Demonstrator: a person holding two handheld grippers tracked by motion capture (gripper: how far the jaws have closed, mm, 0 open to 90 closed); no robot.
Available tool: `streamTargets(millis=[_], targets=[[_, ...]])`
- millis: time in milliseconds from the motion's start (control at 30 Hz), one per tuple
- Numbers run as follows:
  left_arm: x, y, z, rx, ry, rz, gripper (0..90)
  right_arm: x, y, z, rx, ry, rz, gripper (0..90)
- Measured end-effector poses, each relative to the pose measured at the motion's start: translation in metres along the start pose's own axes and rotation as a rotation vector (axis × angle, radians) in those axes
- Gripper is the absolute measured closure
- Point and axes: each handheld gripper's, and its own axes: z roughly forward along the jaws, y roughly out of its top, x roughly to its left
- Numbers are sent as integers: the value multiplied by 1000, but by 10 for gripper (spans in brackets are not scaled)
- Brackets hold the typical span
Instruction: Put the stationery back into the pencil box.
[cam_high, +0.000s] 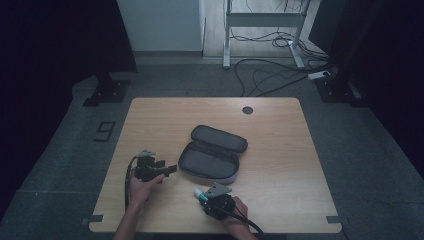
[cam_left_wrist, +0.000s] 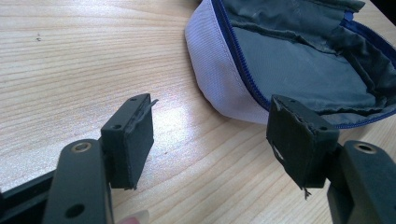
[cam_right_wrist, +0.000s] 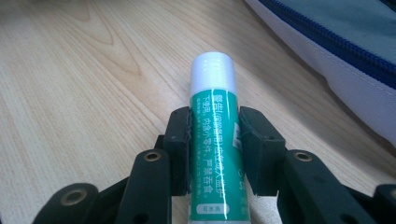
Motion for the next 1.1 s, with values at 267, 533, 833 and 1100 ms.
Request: streamTargets(millis=[267, 533, 833, 1100], targets=[[1, 0, -1, -1, 3, -4, 320, 0, 4, -7, -39, 10, -6, 647], [0, 0, 1, 8, 3, -2, 320, -5, 14, -22, -107, 3, -4, 647], [2, 0, -3, -5, 3, -19, 320, -21, 30, -38, -170, -19, 23, 647], [1, 2, -4, -14, -13, -17, 320, -47, 42, -37, -198, -45, 89, 648]])
